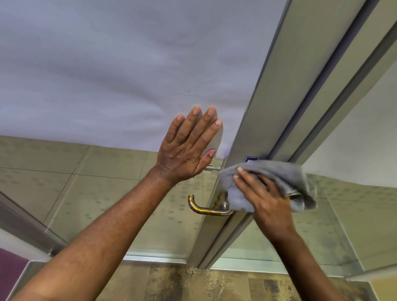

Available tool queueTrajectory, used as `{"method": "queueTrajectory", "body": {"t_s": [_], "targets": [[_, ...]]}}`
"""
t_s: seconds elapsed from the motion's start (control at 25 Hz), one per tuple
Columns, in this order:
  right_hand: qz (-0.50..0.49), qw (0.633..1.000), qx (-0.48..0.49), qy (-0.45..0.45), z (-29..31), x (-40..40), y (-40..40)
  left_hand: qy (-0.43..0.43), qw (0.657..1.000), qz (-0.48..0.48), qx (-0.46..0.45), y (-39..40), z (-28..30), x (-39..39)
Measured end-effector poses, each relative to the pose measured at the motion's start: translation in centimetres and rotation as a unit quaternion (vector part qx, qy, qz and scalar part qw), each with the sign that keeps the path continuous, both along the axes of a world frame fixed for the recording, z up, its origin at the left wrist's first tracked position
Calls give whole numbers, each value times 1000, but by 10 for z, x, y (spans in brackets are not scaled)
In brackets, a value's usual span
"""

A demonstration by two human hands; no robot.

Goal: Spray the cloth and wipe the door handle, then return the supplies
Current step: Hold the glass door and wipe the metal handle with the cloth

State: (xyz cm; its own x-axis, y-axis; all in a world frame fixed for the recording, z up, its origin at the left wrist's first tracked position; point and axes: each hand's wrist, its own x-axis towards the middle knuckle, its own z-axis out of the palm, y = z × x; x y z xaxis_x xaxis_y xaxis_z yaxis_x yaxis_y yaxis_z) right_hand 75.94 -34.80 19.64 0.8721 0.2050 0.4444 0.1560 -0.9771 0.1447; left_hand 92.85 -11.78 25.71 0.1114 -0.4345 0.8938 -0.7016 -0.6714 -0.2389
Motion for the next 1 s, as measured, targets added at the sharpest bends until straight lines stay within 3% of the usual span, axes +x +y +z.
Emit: {"method": "queueTrajectory", "body": {"t_s": [0.08, 0.16, 0.28, 0.36, 0.52, 0.68, 0.84, 1.0], "targets": [[-43, 996, 31, -72, 21, 6, 5, 2, 1000, 1, -5, 0, -1, 0], [-41, 995, 53, -80, 24, 9, 14, -1, 1000, -2, -8, -1, -2, 0], [25, 997, 58, 33, -1, 4, 8, -2, 1000, 0, -6, -1, -1, 0], [15, 991, 83, 108, -21, -5, 6, 0, 1000, 1, -6, -1, -2, -1], [-26, 937, 288, 197, -39, -12, 14, -1, 1000, 3, -7, 0, -2, 0], [-39, 908, 379, 175, -45, -16, 33, 6, 1000, 3, -10, -1, -2, 0], [-115, 888, 427, 126, -62, -31, 66, 8, 1000, 1, -10, -2, -2, -1], [-61, 917, 386, 76, -77, -52, 103, 10, 1000, 1, -15, -2, -4, 0]]}}
